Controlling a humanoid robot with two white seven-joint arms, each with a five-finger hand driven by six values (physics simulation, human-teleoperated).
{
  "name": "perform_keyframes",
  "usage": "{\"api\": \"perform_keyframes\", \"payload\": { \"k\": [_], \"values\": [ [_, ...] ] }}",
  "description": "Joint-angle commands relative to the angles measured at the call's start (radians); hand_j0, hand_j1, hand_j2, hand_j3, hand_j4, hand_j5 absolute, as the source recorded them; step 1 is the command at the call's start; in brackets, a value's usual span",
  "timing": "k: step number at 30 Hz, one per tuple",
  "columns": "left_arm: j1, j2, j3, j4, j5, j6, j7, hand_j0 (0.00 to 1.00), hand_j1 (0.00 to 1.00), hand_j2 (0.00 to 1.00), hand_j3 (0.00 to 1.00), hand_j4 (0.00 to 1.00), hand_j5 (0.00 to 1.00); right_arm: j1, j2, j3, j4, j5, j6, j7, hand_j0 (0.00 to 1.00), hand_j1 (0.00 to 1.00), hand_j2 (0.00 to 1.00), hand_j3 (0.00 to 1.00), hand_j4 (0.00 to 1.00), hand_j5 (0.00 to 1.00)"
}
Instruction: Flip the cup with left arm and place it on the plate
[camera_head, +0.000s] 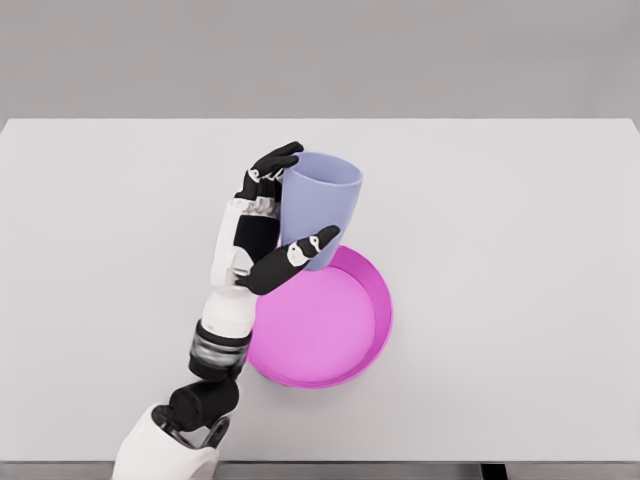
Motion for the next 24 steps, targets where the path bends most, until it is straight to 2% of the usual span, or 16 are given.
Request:
{"api": "perform_keyframes", "payload": {
  "k": [1, 7, 16, 24],
  "values": [
    [0.000, 0.006, -0.001, -0.001, 0.000, 0.000, 0.001, 0.48, 0.48, 0.48, 0.48, 0.48, 0.48, 0.000, 0.000, 0.000, 0.000, 0.000, 0.000, 0.000, 1.00, 1.00, 1.00, 1.00, 1.00, 1.00],
    [0.000, 0.007, -0.001, -0.010, 0.000, 0.000, -0.002, 0.63, 0.63, 0.63, 0.63, 0.63, 0.63, 0.000, 0.000, 0.000, 0.000, 0.000, 0.000, 0.000, 1.00, 1.00, 1.00, 1.00, 1.00, 1.00],
    [0.000, 0.007, 0.002, -0.024, 0.006, 0.000, -0.002, 0.77, 0.77, 0.77, 0.77, 0.77, 0.77, 0.000, 0.000, 0.000, 0.000, 0.000, 0.000, 0.000, 1.00, 1.00, 1.00, 1.00, 1.00, 1.00],
    [0.002, 0.009, 0.002, -0.026, 0.012, 0.000, 0.004, 0.80, 0.80, 0.80, 0.80, 0.80, 0.80, 0.000, 0.000, 0.000, 0.000, 0.000, 0.000, 0.000, 1.00, 1.00, 1.00, 1.00, 1.00, 1.00]
  ]
}}
